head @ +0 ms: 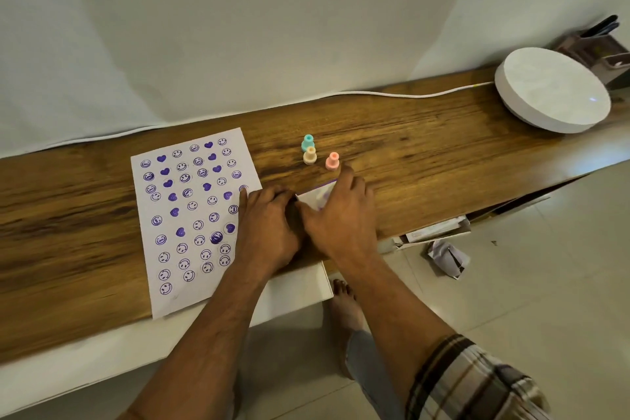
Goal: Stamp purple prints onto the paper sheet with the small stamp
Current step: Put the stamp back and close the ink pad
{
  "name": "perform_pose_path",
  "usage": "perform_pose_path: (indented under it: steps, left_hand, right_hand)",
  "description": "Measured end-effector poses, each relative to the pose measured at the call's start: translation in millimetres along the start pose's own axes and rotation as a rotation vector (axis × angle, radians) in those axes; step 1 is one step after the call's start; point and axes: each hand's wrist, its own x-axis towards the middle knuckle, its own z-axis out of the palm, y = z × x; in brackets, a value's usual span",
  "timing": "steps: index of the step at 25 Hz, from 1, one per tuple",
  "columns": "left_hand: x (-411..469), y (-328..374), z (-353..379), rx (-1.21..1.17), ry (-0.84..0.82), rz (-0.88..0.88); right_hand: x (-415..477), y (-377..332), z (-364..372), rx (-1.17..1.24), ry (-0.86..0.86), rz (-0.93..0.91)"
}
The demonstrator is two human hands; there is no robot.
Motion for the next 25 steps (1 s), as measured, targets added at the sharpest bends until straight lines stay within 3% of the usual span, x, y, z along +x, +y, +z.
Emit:
perform_pose_path:
  steps: [25]
  left_hand:
    - [5.2,-2.0,-1.9,0.016,-0.01,0.021]
  right_hand:
    - [4.8,-5.9,14.1,-0.056,-0.023,0.027]
